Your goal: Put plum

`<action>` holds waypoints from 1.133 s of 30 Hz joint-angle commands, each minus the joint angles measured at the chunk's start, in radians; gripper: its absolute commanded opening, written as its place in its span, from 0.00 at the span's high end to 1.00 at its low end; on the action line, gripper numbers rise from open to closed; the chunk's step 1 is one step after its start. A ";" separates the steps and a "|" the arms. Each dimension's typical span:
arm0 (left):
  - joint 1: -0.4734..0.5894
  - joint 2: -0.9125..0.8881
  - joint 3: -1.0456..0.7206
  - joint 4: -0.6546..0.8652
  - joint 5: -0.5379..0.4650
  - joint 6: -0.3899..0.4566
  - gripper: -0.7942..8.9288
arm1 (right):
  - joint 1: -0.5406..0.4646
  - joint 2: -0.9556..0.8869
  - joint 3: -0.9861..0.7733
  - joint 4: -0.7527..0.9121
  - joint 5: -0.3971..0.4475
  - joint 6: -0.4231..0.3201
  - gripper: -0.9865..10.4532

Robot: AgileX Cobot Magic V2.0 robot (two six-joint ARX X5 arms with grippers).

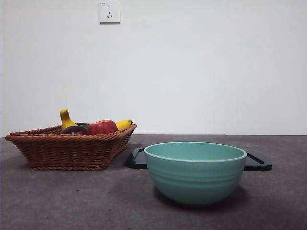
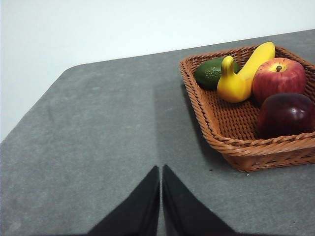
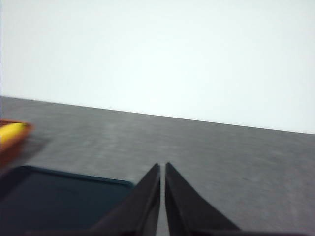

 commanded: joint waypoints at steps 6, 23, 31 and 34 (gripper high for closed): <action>0.004 -0.002 -0.021 -0.008 -0.001 -0.006 0.91 | -0.036 -0.124 -0.219 0.125 0.032 -0.003 0.91; 0.004 -0.002 -0.021 -0.008 -0.001 -0.006 0.91 | -0.036 -0.200 -0.358 0.067 0.083 0.004 0.91; 0.004 -0.002 -0.021 -0.008 -0.001 -0.006 0.91 | -0.036 -0.200 -0.358 -0.014 0.075 0.008 0.91; 0.004 -0.002 -0.021 -0.008 -0.001 -0.006 0.91 | -0.036 -0.200 -0.358 -0.006 0.076 0.008 0.91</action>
